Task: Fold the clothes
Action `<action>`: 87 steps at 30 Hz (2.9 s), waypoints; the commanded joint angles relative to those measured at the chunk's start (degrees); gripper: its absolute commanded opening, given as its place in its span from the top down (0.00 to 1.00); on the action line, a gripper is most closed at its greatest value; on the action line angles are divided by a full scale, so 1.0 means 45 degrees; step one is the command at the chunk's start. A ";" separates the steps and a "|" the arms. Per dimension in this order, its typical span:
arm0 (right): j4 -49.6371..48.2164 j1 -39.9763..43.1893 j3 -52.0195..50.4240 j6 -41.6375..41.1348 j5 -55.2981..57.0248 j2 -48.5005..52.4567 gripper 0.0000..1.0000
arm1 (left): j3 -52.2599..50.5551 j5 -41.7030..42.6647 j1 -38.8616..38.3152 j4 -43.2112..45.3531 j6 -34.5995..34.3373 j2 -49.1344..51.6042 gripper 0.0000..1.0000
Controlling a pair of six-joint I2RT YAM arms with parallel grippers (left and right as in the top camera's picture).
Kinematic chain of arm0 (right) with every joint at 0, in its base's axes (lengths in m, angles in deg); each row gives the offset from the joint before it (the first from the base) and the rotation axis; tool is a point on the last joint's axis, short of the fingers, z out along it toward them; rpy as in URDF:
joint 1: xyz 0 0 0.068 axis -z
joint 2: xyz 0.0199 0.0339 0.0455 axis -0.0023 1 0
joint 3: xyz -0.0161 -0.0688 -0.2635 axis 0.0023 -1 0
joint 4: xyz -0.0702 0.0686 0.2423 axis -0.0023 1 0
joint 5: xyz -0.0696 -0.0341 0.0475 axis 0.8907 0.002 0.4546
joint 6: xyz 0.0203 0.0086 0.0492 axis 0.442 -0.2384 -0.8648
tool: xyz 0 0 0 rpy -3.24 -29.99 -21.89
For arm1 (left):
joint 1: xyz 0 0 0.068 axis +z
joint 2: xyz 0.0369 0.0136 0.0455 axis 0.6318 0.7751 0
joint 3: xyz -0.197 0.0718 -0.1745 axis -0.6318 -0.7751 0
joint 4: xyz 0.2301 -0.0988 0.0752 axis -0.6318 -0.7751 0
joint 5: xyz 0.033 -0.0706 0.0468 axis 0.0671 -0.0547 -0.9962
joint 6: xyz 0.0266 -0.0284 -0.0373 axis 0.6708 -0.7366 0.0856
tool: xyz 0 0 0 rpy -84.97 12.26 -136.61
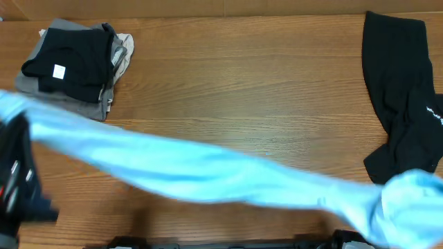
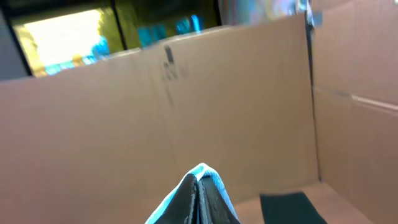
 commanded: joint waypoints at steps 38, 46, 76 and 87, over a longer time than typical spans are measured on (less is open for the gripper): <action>-0.6008 -0.0491 -0.6169 0.1749 -0.1205 1.5096 0.96 | -0.1486 -0.0840 -0.0010 0.5037 0.0083 1.5528 0.96; -0.9214 -0.0491 -0.6169 0.1588 -0.1554 1.7243 0.96 | -0.1486 -0.0029 -0.0024 0.9131 0.0083 1.7811 0.95; -1.0088 -0.0466 -0.6159 0.0942 -0.1894 1.7942 0.00 | -0.0155 0.0704 0.0219 0.5425 -0.2127 1.8578 0.10; -1.0069 -0.0466 -0.6159 0.0695 -0.2186 1.7942 0.00 | -0.0583 -0.0491 0.0257 0.6892 -0.3031 1.9234 0.44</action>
